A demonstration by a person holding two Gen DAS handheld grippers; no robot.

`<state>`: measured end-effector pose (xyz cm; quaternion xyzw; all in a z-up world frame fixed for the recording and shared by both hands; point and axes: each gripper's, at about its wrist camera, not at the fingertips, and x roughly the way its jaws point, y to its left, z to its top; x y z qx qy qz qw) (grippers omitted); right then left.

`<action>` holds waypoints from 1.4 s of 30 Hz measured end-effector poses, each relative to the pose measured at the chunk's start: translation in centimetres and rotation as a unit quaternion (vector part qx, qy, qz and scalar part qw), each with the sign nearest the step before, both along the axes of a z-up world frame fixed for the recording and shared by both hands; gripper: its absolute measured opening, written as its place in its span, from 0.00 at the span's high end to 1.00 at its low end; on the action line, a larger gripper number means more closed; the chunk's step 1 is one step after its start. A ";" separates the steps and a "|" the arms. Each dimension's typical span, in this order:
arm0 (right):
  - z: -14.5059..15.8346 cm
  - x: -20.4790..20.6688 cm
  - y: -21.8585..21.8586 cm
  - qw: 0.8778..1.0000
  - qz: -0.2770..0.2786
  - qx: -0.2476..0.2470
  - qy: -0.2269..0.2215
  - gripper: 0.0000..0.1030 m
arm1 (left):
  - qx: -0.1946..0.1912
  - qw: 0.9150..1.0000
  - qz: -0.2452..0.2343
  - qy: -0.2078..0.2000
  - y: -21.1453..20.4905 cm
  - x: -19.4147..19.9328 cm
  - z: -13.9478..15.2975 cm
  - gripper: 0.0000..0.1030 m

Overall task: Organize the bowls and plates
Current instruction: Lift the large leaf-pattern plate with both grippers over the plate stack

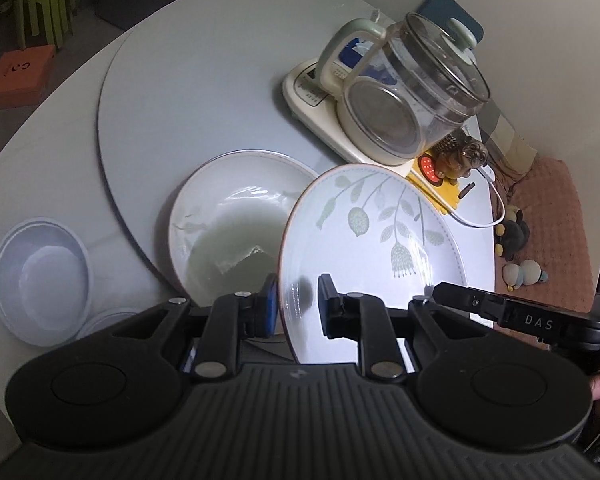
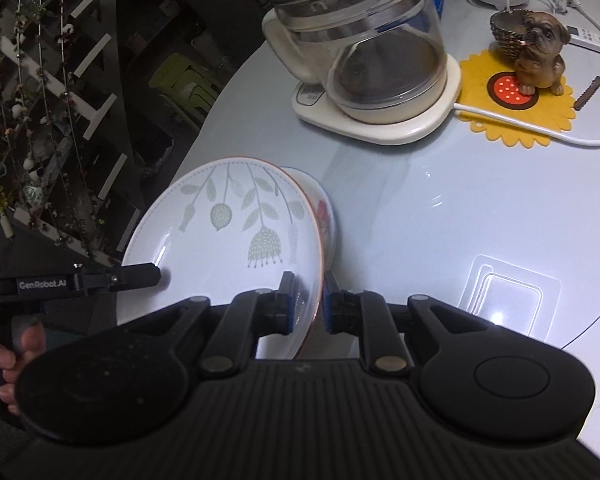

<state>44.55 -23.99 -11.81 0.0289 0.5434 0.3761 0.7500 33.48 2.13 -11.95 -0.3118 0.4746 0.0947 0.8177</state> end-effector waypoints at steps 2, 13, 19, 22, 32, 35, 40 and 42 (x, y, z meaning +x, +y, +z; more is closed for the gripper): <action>-0.6 -0.4 1.3 1.000 0.004 -0.006 0.003 0.84 | -0.008 1.000 0.007 0.003 1.3 -0.5 -0.7 0.77; -3.8 0.0 6.6 0.999 -0.015 -0.040 -0.004 0.83 | -0.027 0.999 0.009 0.022 6.7 0.7 -5.2 0.77; -5.0 1.2 7.9 0.998 -0.032 -0.055 -0.005 0.83 | -0.028 0.999 -0.005 0.035 7.5 2.4 -6.8 0.77; -5.1 1.5 8.4 0.998 -0.024 -0.063 -0.013 0.83 | -0.026 0.999 -0.008 0.042 7.6 2.9 -7.4 0.77; -5.7 1.8 9.3 0.997 -0.015 -0.073 -0.016 0.84 | -0.013 0.998 -0.005 0.065 7.5 3.9 -8.0 0.77; -5.7 1.6 9.4 0.997 -0.013 -0.076 -0.020 0.83 | 0.000 0.997 -0.008 0.071 7.4 4.3 -7.8 0.77; -5.8 1.7 9.5 0.997 -0.019 -0.077 -0.017 0.83 | -0.002 0.998 -0.007 0.070 7.6 4.8 -7.9 0.77; -5.8 1.6 9.6 0.997 -0.023 -0.078 -0.016 0.83 | -0.009 0.997 -0.004 0.071 7.7 4.9 -8.0 0.77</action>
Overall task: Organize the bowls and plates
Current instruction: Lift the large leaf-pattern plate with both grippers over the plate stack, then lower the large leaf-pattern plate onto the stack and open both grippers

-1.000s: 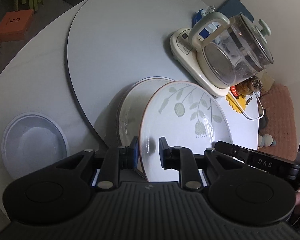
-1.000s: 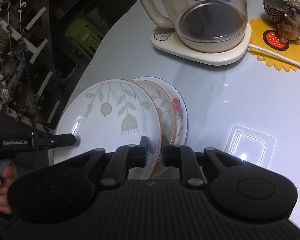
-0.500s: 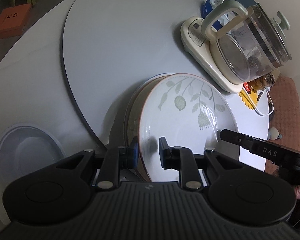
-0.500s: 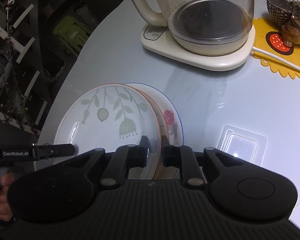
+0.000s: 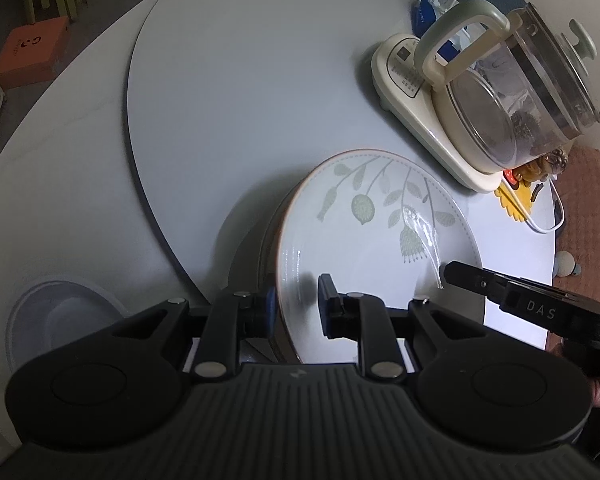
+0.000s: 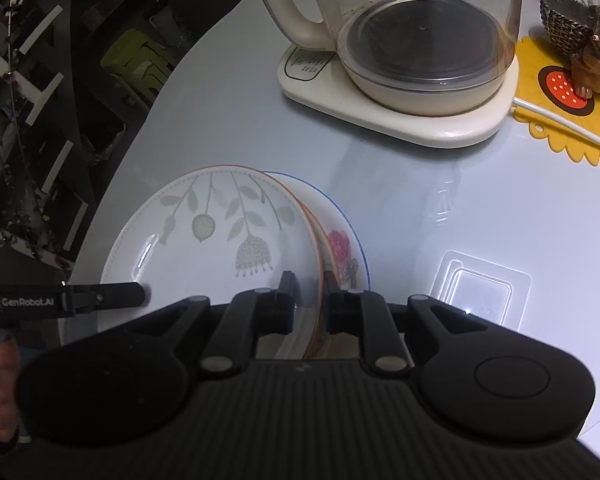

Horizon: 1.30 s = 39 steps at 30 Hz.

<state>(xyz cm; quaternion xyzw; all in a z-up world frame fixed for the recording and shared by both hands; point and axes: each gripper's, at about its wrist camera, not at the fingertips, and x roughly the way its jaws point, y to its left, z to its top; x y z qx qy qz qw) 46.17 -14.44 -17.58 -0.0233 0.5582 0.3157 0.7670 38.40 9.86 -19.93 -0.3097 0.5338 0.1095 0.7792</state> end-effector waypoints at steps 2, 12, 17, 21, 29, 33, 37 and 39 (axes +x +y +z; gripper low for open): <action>0.0 -0.1 -0.1 1.000 -0.008 0.001 0.006 0.83 | -0.007 1.000 0.002 0.003 0.2 0.0 0.0 0.76; -0.2 0.2 -0.7 0.998 -0.040 0.009 0.038 0.84 | -0.059 0.997 0.034 0.025 1.5 0.2 -0.2 0.75; 0.0 0.3 -1.4 0.997 -0.057 0.018 0.051 0.84 | -0.068 0.996 0.048 0.036 1.7 0.1 0.1 0.75; 0.4 -0.3 -1.4 0.997 -0.055 0.016 0.042 0.83 | -0.067 0.995 0.060 0.047 2.1 -0.3 -0.1 0.73; 2.0 -0.5 -1.9 0.997 -0.074 0.013 0.018 0.83 | -0.058 0.997 0.038 0.039 1.8 -1.0 0.6 0.73; 3.4 -1.3 -2.2 0.996 -0.087 0.013 0.003 0.83 | -0.035 0.999 0.016 0.026 1.6 -1.4 1.8 0.73; 5.2 -3.0 -2.3 0.994 -0.103 0.017 -0.014 0.83 | -0.017 1.000 -0.008 0.008 1.4 -1.9 3.5 0.73; 6.1 -4.1 -2.4 0.993 -0.113 0.020 -0.021 0.83 | -0.004 1.000 -0.021 0.001 1.2 -2.2 4.6 0.73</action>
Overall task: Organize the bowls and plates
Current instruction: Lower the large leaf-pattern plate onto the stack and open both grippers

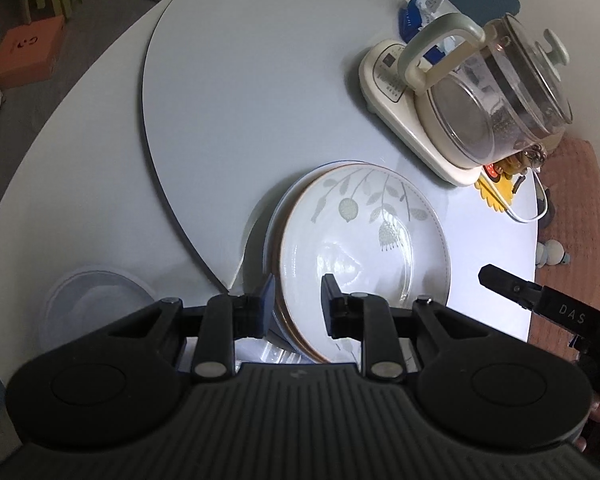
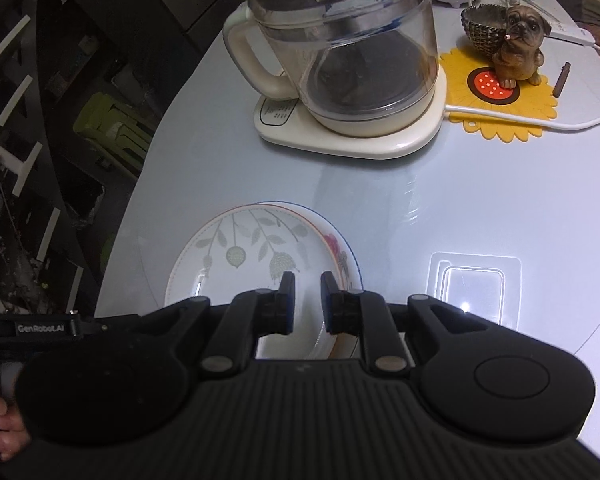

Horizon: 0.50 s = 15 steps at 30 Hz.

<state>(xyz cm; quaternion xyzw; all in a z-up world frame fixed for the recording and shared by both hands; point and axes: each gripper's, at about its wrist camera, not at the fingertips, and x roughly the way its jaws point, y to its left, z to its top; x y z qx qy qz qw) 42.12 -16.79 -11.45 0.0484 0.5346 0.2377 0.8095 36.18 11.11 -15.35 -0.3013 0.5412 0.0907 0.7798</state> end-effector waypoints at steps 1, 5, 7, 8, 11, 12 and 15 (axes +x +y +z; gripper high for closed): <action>0.6 -0.7 -0.1 1.000 -0.005 0.002 -0.004 0.83 | 0.005 1.000 -0.006 -0.005 -0.1 -0.2 0.6 0.73; 2.4 -2.9 -0.3 1.000 -0.013 0.012 -0.024 0.83 | 0.035 0.998 -0.036 -0.030 -1.2 -1.3 3.1 0.73; 3.4 -4.1 -0.5 0.999 -0.014 0.014 -0.036 0.83 | 0.048 0.997 -0.043 -0.044 -2.0 -2.1 4.4 0.73; 3.8 -4.7 -0.6 0.999 -0.014 0.016 -0.042 0.83 | 0.054 0.996 -0.045 -0.050 -2.3 -2.5 5.0 0.73; 5.3 -6.6 -1.1 0.998 -0.008 0.020 -0.062 0.83 | 0.071 0.994 -0.049 -0.073 -3.6 -4.0 6.8 0.73; 5.8 -7.3 -1.3 0.997 -0.005 0.019 -0.070 0.83 | 0.076 0.993 -0.049 -0.080 -4.0 -4.6 7.3 0.73; 7.6 -9.5 -2.1 0.995 0.003 0.020 -0.095 0.83 | 0.093 0.990 -0.043 -0.095 -5.6 -6.8 8.7 0.73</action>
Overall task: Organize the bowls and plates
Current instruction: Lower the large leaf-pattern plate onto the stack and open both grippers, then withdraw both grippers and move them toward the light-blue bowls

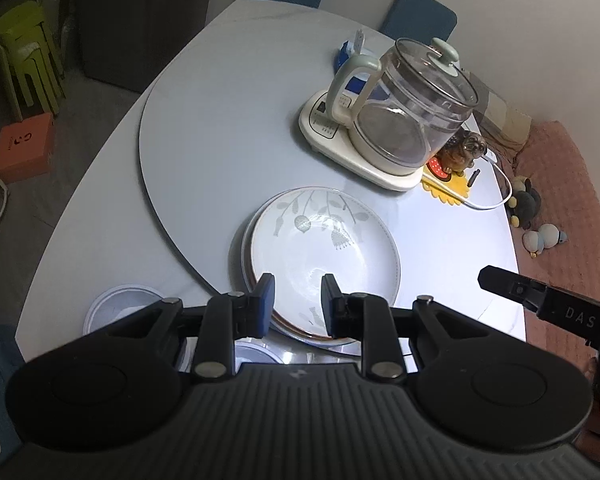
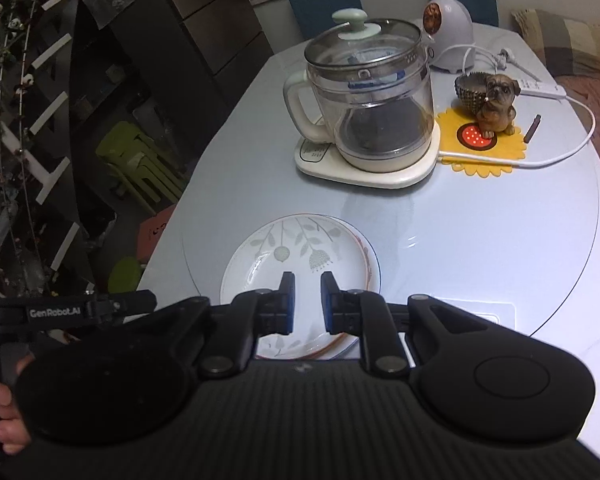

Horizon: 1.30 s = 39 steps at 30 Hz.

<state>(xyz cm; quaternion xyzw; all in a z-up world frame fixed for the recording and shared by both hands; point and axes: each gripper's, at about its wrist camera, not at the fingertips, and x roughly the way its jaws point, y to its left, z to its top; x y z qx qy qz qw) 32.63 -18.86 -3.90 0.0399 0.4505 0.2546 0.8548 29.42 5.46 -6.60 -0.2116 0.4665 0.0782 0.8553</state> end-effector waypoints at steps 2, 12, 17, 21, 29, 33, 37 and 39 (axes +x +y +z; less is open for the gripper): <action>1.0 -1.3 -0.6 1.000 0.004 0.005 -0.011 0.83 | -0.003 1.000 0.006 -0.011 -0.8 -1.6 0.8 0.73; 3.9 -8.4 -3.2 0.998 0.023 0.017 -0.060 0.83 | 0.025 0.998 0.025 -0.056 -4.4 -10.0 4.4 0.73; 4.2 -11.4 -4.0 0.996 0.037 0.014 -0.075 0.83 | 0.036 0.996 0.035 -0.070 -5.8 -14.1 5.5 0.67; 4.4 -13.5 -4.4 0.995 0.047 0.012 -0.086 0.82 | 0.049 0.995 0.036 -0.076 -6.9 -16.8 6.2 0.60; 4.0 -16.2 -5.5 0.995 0.036 0.002 -0.095 0.16 | 0.071 0.993 0.046 -0.079 -8.2 -20.6 6.7 0.31; 3.4 -16.9 -5.6 0.995 0.043 -0.004 -0.086 0.19 | 0.082 0.992 0.051 -0.077 -8.5 -21.6 6.8 0.16; 2.9 -17.7 -5.6 0.996 0.047 -0.005 -0.074 0.19 | 0.090 0.991 0.056 -0.075 -8.4 -22.1 6.6 0.07; 2.8 -18.0 -5.4 0.996 0.048 -0.004 -0.070 0.19 | 0.092 0.991 0.055 -0.075 -8.2 -22.2 6.5 0.07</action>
